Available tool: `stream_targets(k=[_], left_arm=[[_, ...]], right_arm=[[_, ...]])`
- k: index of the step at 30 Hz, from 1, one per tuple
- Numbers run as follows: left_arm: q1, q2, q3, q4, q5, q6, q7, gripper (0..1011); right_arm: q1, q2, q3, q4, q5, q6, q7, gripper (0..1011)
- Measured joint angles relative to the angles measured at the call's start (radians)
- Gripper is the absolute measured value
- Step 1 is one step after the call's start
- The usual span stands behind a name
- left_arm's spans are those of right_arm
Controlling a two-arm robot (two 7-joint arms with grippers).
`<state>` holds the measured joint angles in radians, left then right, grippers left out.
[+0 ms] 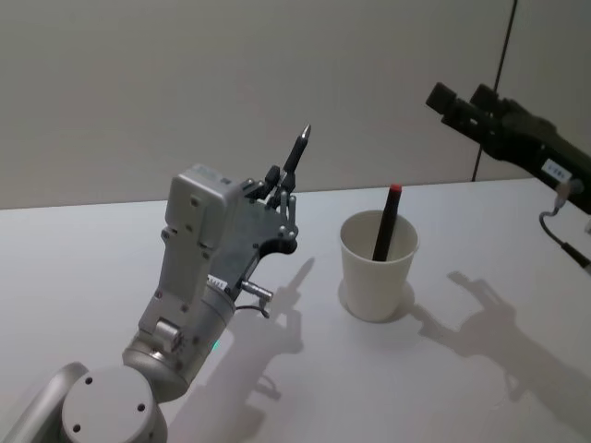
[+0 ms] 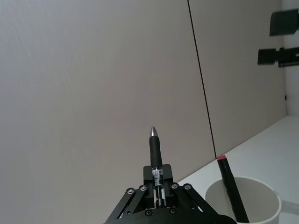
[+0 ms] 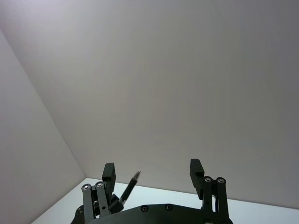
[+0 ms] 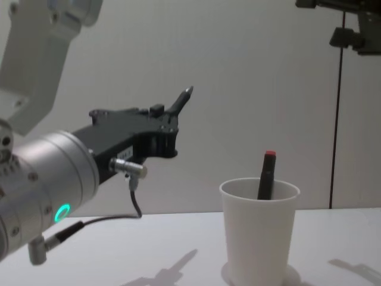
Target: Place the pen into the pen holder.
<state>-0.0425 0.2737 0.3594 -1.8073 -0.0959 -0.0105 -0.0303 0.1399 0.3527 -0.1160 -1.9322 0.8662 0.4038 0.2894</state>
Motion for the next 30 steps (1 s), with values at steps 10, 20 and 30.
stream_targets(k=[10,20,30], left_arm=[[-0.001,-0.006,0.002,-0.037,0.021,-0.001,-0.014,118],[0.002,-0.011,0.005,-0.056,0.024,0.0,-0.032,117],[0.004,-0.014,0.007,-0.063,0.026,0.0,-0.04,117]], right_arm=[[-0.025,0.002,0.001,-0.015,0.072,0.018,-0.06,1004],[-0.032,-0.019,-0.005,-0.008,0.199,0.052,-0.109,1004],[-0.032,-0.043,-0.02,0.005,0.307,0.081,-0.143,1004]])
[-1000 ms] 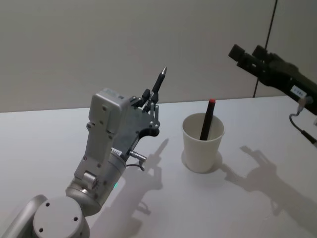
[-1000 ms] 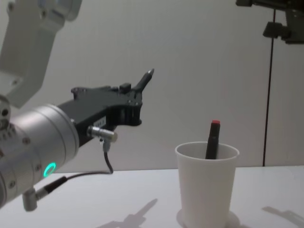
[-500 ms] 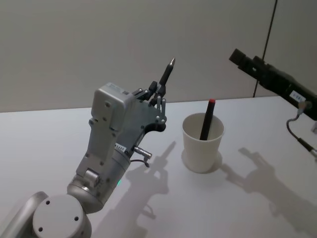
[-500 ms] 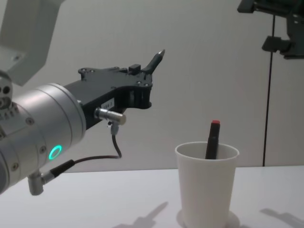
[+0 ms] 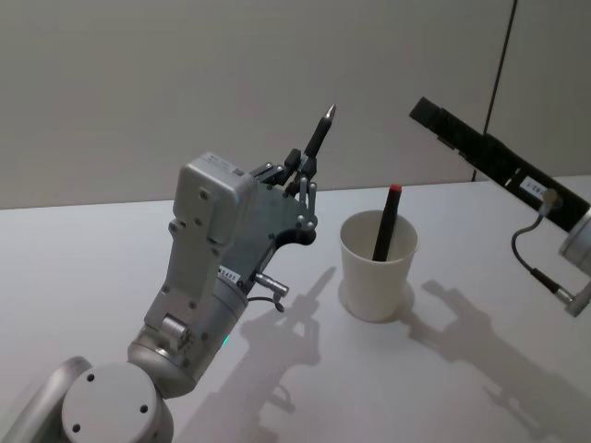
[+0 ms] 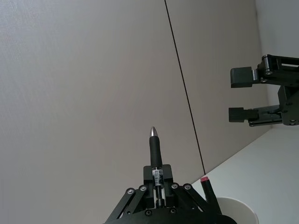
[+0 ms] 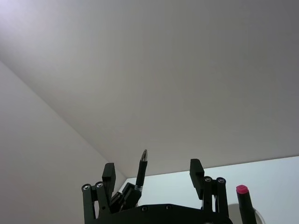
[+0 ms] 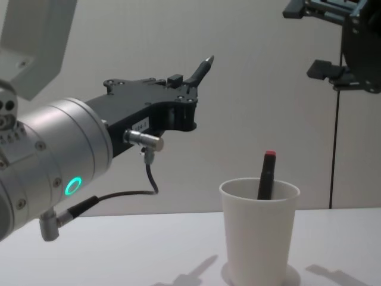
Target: Place the pen into the pen holder.
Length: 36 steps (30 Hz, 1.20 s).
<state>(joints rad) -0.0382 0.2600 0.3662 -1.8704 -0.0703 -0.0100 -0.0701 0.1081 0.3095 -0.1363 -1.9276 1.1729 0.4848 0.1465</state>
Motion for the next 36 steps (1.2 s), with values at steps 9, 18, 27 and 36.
stream_targets(k=[9,18,27,36], left_arm=[[0.001,-0.002,0.0,-0.003,0.002,0.0,-0.004,117],[-0.005,-0.007,0.001,-0.007,0.011,0.004,-0.027,117],[-0.008,-0.009,0.003,-0.012,0.02,0.01,-0.037,118],[-0.006,-0.009,0.001,-0.016,0.023,0.013,-0.038,118]], right_arm=[[0.0,-0.003,-0.007,0.005,0.029,0.004,-0.008,1004],[-0.005,-0.006,-0.031,0.016,0.004,-0.019,0.003,1004],[0.015,-0.049,-0.078,0.043,-0.03,-0.033,0.014,1004],[0.042,-0.091,-0.113,0.08,-0.037,-0.046,0.014,1004]])
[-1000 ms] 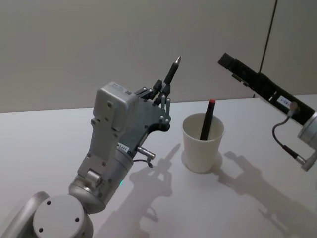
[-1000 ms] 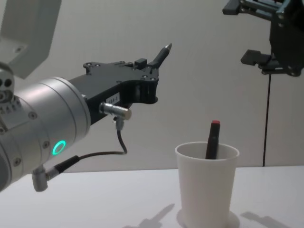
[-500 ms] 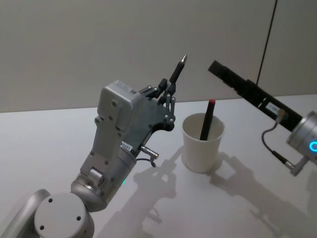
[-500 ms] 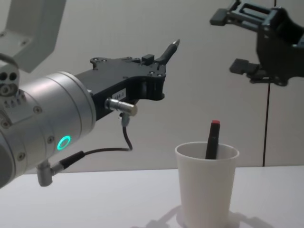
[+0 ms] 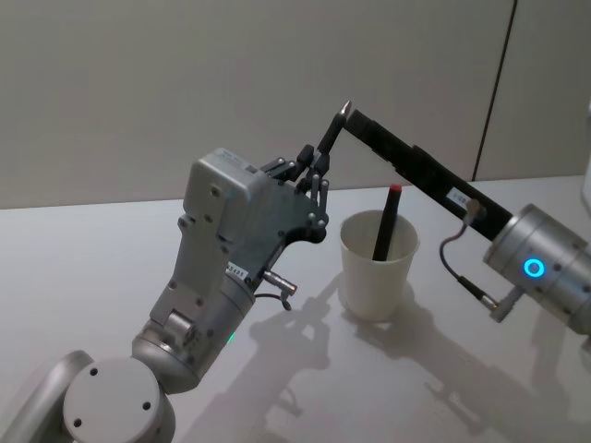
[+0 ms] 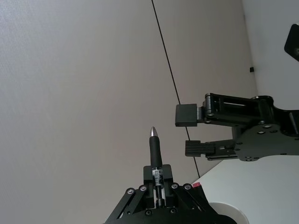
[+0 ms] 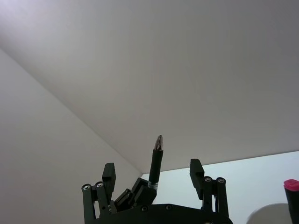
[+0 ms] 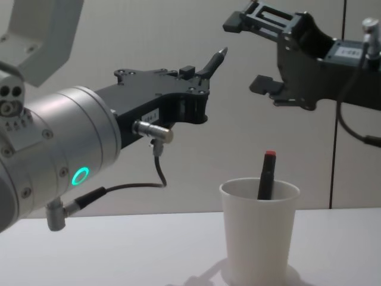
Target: Place the pen into the pen holder.
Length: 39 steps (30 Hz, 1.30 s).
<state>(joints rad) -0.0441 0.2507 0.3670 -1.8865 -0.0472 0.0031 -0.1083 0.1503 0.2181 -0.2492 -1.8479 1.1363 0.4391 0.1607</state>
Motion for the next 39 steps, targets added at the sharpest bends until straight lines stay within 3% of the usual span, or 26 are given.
stream_targets(k=[21,39], left_arm=[[0.002,0.0,-0.002,-0.003,0.002,0.003,0.0,118],[0.002,0.0,-0.002,-0.003,0.002,0.003,0.0,117]], right_arm=[[0.035,-0.079,-0.045,0.09,0.126,-0.061,-0.083,1004],[0.07,-0.117,-0.081,0.123,0.146,-0.077,-0.097,1004]])
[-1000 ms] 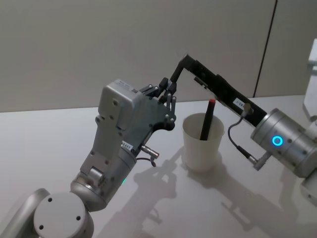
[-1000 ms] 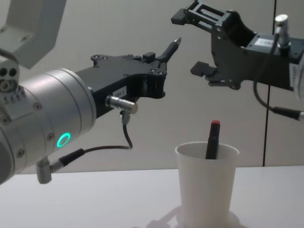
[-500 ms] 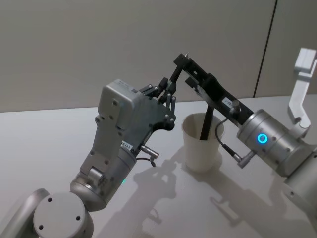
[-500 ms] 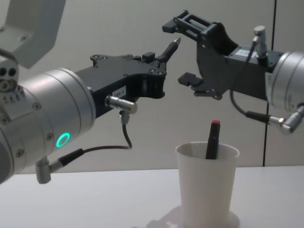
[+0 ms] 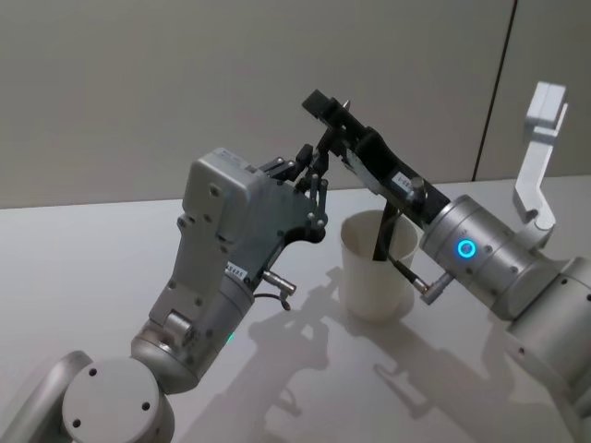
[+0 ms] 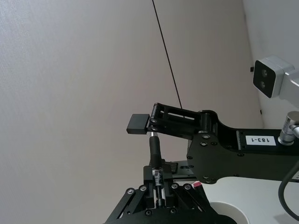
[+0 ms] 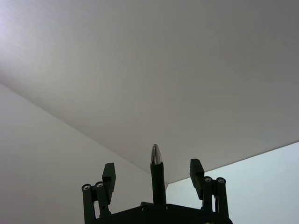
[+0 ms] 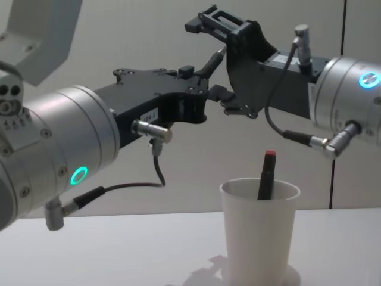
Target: Place the pen into the pen holder.
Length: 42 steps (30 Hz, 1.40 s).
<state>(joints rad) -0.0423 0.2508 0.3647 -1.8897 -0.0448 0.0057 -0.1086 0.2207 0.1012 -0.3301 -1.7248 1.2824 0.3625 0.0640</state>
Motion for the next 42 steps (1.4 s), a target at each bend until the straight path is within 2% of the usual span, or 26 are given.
stream_targets(k=[24,42], left_arm=[[0.0,0.0,0.0,0.0,0.0,0.0,0.0,118],[0.0,0.0,0.0,0.0,0.0,0.0,0.0,117]], right_arm=[[0.023,0.012,-0.02,0.007,-0.029,-0.005,-0.001,1004],[0.025,0.027,-0.028,0.015,-0.018,-0.018,-0.011,1004]])
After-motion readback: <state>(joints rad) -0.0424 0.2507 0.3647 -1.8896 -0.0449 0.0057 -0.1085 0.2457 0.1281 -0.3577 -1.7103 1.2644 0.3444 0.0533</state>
